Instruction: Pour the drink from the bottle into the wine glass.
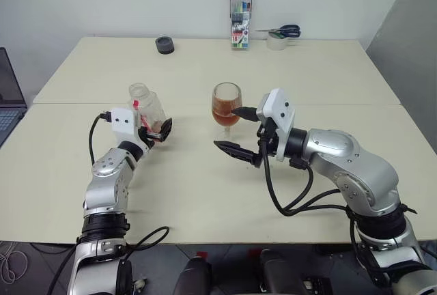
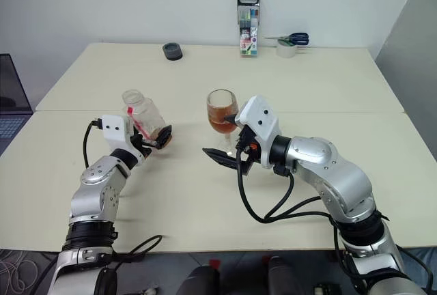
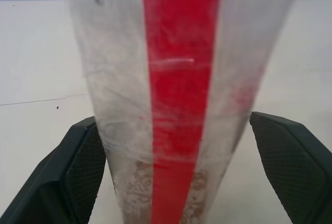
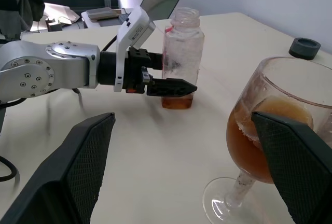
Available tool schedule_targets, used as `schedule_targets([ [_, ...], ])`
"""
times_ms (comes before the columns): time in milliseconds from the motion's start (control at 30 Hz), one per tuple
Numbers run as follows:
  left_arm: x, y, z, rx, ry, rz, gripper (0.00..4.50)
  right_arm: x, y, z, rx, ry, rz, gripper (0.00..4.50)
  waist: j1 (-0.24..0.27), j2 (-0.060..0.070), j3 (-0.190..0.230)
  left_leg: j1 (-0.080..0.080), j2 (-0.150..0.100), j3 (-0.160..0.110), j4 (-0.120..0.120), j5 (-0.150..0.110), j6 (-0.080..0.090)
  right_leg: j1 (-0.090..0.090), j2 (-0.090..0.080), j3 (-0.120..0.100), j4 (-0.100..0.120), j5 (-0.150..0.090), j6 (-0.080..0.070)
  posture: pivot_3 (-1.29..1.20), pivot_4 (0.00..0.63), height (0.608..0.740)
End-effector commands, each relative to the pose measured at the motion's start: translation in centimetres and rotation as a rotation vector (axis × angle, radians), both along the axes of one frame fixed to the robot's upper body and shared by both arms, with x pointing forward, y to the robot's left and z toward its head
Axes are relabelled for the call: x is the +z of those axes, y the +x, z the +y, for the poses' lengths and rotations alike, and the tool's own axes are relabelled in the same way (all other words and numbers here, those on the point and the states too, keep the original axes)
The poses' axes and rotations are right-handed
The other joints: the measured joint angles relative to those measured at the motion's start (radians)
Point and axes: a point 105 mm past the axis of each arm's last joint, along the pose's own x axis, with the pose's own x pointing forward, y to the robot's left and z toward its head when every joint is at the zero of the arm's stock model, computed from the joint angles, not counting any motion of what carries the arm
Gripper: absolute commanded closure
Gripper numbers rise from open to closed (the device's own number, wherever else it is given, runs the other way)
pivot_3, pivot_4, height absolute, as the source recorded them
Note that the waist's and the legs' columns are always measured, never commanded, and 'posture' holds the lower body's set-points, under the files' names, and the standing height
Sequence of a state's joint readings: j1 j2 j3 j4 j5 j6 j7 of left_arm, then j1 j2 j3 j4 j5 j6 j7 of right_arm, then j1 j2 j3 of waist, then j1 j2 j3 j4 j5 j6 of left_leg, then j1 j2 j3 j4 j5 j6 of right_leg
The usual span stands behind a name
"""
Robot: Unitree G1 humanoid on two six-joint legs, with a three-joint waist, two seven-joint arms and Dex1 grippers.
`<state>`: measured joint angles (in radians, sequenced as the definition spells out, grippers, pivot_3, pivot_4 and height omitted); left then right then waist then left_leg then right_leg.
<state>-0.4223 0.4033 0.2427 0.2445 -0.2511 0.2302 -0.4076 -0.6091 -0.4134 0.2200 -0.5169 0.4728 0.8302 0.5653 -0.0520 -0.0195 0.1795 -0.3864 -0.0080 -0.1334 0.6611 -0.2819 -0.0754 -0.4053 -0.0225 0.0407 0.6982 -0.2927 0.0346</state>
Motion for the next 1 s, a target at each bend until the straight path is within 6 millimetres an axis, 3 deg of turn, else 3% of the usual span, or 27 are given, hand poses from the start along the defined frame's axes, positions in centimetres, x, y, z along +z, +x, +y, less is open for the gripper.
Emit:
schedule_targets([
  [33,1.4,-0.3,0.3,-0.002,0.045,-0.057,0.01,1.3,-0.8,0.3,0.026,0.019,-0.059,0.0,0.0,0.0,0.0,0.0,0.0,0.0,0.0,0.0,0.0,0.0,0.0,0.0,0.0,0.0,0.0,0.0,0.15,0.74],
  [200,1.4,-0.7,0.7,0.007,0.056,-0.074,0.01,0.9,-0.8,-0.2,0.005,0.022,-0.065,0.0,0.001,0.0,0.0,0.0,0.0,0.0,0.0,0.0,0.0,0.0,0.0,0.0,0.0,0.0,0.0,0.0,0.15,0.74],
  [400,1.0,-2.3,1.4,0.037,0.113,-0.053,0.01,-1.5,-0.7,-2.5,-0.119,0.043,-0.062,0.0,0.003,-0.001,0.0,0.0,0.0,0.0,-0.001,0.0,0.001,0.0,0.0,0.0,-0.001,0.0,0.0,0.0,0.15,0.74],
  [567,0.3,-3.9,3.2,0.162,0.155,-0.002,0.01,-4.0,-0.1,-5.5,-0.339,0.153,-0.043,0.0,0.007,-0.001,0.0,0.0,0.0,0.0,-0.001,-0.001,0.002,0.001,0.0,0.0,-0.001,0.0,0.0,0.0,0.15,0.74],
  [867,0.6,-5.9,2.7,0.172,0.121,-0.077,0.01,-7.7,0.7,-10.3,-0.784,0.348,-0.06,0.0,0.019,-0.001,0.0,0.002,0.001,0.002,-0.002,-0.001,0.001,0.001,0.0,0.001,-0.001,0.0,0.0,0.0,0.15,0.74],
  [1000,0.7,-6.4,2.1,0.149,0.128,-0.112,0.01,-8.7,0.6,-11.0,-0.833,0.369,-0.055,0.0,0.019,0.0,0.0,0.003,0.001,0.003,-0.002,-0.001,0.001,0.001,0.001,0.002,-0.001,0.0,0.0,0.0,0.15,0.74],
])
